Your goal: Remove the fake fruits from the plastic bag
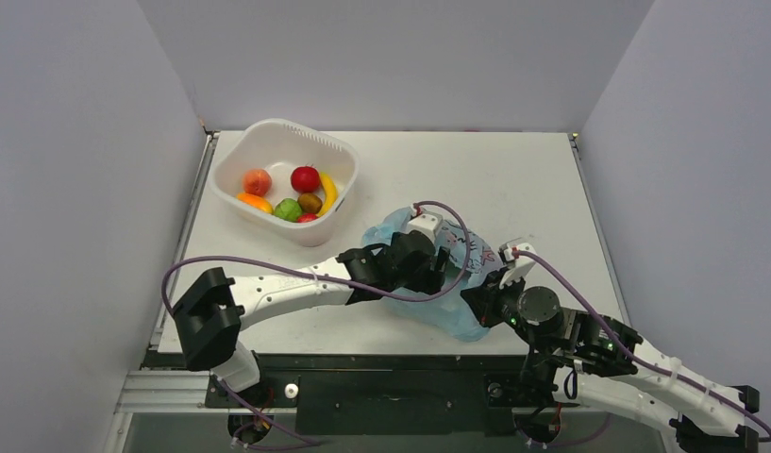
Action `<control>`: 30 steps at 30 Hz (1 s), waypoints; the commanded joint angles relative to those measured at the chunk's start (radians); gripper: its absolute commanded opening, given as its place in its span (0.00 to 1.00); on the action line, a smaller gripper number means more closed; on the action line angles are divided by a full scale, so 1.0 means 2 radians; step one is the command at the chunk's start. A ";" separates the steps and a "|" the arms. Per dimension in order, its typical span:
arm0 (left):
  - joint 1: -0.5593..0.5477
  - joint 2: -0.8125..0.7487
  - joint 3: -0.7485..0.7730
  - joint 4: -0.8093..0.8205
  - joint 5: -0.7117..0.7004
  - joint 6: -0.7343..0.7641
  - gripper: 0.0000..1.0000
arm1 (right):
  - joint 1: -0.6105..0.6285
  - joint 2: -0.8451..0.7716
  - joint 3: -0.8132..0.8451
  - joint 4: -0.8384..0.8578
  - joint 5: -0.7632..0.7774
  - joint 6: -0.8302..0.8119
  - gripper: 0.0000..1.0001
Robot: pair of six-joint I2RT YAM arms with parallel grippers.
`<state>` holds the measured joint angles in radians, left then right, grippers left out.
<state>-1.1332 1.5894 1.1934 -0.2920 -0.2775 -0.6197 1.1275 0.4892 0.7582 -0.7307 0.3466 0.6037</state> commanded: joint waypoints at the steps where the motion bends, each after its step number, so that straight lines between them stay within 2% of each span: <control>1: 0.002 0.017 0.014 -0.049 -0.028 0.024 0.70 | 0.004 0.001 -0.024 0.031 -0.027 0.023 0.00; 5: 0.020 0.011 -0.001 -0.090 -0.071 0.006 0.68 | 0.004 -0.007 -0.038 0.031 -0.026 0.026 0.00; 8: 0.030 -0.021 -0.036 -0.059 -0.089 -0.012 0.70 | 0.005 -0.008 -0.053 0.038 -0.038 0.029 0.00; 15: 0.040 -0.052 -0.123 0.084 -0.037 -0.031 0.68 | 0.009 -0.003 -0.101 0.096 -0.080 0.049 0.00; 25: 0.037 -0.064 -0.145 0.135 -0.054 -0.051 0.61 | 0.022 0.038 -0.110 0.167 -0.103 0.040 0.00; 30: 0.035 -0.045 -0.123 0.151 -0.002 -0.022 0.58 | 0.035 0.048 -0.116 0.185 -0.116 0.039 0.00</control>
<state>-1.0569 1.5036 0.9073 -0.0818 -0.3489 -0.6968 1.1744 0.5747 0.5407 -0.4522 0.1471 0.6857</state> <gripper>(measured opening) 0.595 0.003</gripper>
